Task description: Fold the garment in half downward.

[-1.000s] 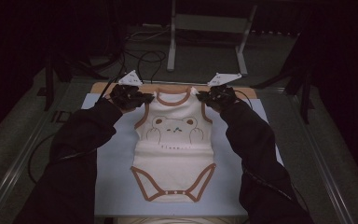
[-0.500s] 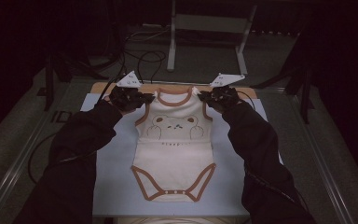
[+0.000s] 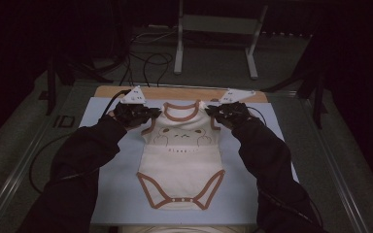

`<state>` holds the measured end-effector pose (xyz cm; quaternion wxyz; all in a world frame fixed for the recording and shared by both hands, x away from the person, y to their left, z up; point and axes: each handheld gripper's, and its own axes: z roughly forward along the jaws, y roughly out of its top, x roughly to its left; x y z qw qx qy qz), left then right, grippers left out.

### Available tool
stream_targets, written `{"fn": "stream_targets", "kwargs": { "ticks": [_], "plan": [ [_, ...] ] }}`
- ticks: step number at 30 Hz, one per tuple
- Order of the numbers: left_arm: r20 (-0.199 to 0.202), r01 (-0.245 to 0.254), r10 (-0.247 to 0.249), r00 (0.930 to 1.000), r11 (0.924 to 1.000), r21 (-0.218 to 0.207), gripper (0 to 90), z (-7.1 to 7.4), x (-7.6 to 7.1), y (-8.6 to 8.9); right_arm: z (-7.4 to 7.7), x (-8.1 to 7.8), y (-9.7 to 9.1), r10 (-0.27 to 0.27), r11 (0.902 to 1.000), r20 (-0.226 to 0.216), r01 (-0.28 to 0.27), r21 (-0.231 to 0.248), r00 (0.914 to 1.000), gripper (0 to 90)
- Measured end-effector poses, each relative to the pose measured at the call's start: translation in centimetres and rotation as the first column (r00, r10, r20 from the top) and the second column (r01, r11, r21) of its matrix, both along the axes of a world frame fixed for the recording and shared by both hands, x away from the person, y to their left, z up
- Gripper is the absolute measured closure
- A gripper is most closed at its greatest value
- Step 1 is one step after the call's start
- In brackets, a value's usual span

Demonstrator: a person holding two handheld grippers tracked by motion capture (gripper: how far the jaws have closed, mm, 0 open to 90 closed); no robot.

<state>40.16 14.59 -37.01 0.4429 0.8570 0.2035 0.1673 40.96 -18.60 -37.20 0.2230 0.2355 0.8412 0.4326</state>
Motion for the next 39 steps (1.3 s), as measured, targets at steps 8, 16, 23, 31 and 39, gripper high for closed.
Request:
{"fn": "stream_targets", "kwargs": {
  "ticks": [8, 16, 23, 31, 39],
  "plan": [
    [-0.003, 0.015, -0.014, 0.9999, 0.9998, 0.013, 87.2, -0.4, -1.2, 0.0, -0.6, -1.5, -0.1, 0.024, 0.9997, 0.007, -0.024, -0.004, 0.9997, 82.8],
    [-0.014, 0.026, -0.026, 0.9996, 0.9997, -0.003, 87.3, -1.2, -2.2, 0.2, -1.4, -2.8, -0.2, 0.039, 0.9992, -0.001, -0.039, 0.001, 0.9992, 82.8],
    [-0.014, 0.038, -0.038, 0.9992, 0.9993, 0.003, 87.3, -1.9, -3.3, 0.2, -2.1, -4.4, -0.1, 0.058, 0.9983, 0.001, -0.058, -0.004, 0.9983, 82.8],
    [-0.009, 0.064, -0.064, 0.9979, 0.9979, -0.002, 87.3, -2.9, -4.8, 0.0, -2.9, -6.1, 0.0, 0.078, 0.9969, -0.006, -0.078, 0.011, 0.9969, 82.8],
    [-0.016, 0.080, -0.080, 0.9967, 0.9968, -0.002, 87.3, -3.8, -6.3, 0.1, -3.7, -7.6, -0.1, 0.094, 0.9952, -0.017, -0.093, 0.029, 0.9955, 82.8]
  ]
}}
